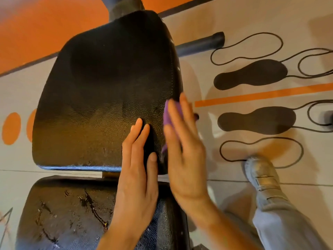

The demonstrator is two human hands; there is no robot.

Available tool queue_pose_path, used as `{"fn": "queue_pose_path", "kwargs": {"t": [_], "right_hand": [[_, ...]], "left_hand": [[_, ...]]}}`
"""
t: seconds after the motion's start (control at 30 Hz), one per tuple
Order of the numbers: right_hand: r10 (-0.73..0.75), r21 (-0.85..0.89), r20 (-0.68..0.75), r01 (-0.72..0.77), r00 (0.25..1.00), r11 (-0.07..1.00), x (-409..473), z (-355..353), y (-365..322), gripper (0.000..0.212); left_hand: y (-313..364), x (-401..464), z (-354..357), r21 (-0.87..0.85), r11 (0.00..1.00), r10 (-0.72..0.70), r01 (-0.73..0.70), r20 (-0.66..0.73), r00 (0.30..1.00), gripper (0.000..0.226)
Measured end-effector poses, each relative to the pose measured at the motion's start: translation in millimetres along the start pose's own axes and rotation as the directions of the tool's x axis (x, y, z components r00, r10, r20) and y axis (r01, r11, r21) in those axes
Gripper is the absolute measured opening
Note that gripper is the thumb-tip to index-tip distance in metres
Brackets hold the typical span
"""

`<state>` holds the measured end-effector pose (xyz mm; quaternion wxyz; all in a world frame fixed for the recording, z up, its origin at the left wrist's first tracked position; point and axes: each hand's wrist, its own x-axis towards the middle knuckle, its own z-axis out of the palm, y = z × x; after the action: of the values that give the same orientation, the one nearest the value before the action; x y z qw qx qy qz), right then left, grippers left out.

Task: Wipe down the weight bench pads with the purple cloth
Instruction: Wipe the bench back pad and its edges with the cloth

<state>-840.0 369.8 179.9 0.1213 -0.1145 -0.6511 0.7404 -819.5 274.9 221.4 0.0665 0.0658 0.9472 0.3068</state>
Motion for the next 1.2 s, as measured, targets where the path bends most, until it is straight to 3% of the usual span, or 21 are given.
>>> {"fn": "queue_pose_path", "kwargs": {"t": [0.13, 0.27, 0.33, 0.43, 0.53, 0.67, 0.73, 0.83, 0.93, 1.0, 1.1, 1.2], "right_hand": [[0.114, 0.190, -0.090, -0.095, 0.989, 0.977, 41, 0, -5, 0.038], [-0.019, -0.062, -0.026, 0.018, 0.999, 0.998, -50, 4, -3, 0.043], [-0.073, -0.079, 0.051, 0.076, 0.996, 0.994, -54, -3, 3, 0.045], [0.114, 0.119, -0.009, -0.113, 0.993, 0.987, 26, -5, -1, 0.038], [0.185, 0.194, -0.093, -0.165, 0.978, 0.967, 66, -6, -6, 0.044], [0.001, -0.031, 0.050, 0.000, 0.999, 1.000, -29, -9, -4, 0.043], [-0.035, -0.018, 0.045, 0.035, 0.998, 0.999, -25, -8, 4, 0.041], [0.178, 0.257, 0.053, -0.185, 0.983, 0.949, 61, -11, 0, 0.035], [0.329, 0.394, 0.105, -0.343, 0.938, 0.852, 103, -16, -2, 0.031], [0.251, 0.390, 0.087, -0.264, 0.964, 0.882, 72, -16, -4, 0.036], [0.092, 0.191, 0.046, -0.100, 0.995, 0.977, 27, -9, -12, 0.045], [0.148, 0.206, 0.045, -0.154, 0.988, 0.966, 89, -6, -1, 0.037]], "left_hand": [[-1, 1, 1, 0.037, 0.999, 0.006, -0.006, -0.006, 1.000, 0.050], [0, 0, 0, -0.003, 1.000, 0.002, -0.002, -0.004, 1.000, 0.049], [1, 0, 1, 0.002, 1.000, 0.001, -0.001, -0.007, 1.000, 0.050], [3, 0, 2, 0.025, 1.000, 0.001, 0.000, -0.016, 1.000, 0.050], [4, 1, 1, 0.059, 0.998, -0.001, 0.001, 0.003, 1.000, 0.051], [15, 14, -5, 0.044, 0.999, 0.004, -0.002, -0.053, 0.999, 0.059], [21, 36, -6, 0.015, 1.000, 0.022, -0.021, -0.064, 0.998, 0.058], [25, 79, -3, 0.036, 0.997, 0.066, -0.064, -0.066, 0.996, 0.051], [24, 118, 0, 0.081, 0.995, 0.072, -0.066, -0.075, 0.995, 0.046], [24, 136, 1, 0.101, 0.993, 0.075, -0.068, -0.072, 0.995, 0.044], [23, 148, -1, 0.112, 0.991, 0.072, -0.068, -0.035, 0.997, 0.042], [21, 148, -1, 0.110, 0.992, 0.060, -0.059, -0.006, 0.998, 0.043]]}}
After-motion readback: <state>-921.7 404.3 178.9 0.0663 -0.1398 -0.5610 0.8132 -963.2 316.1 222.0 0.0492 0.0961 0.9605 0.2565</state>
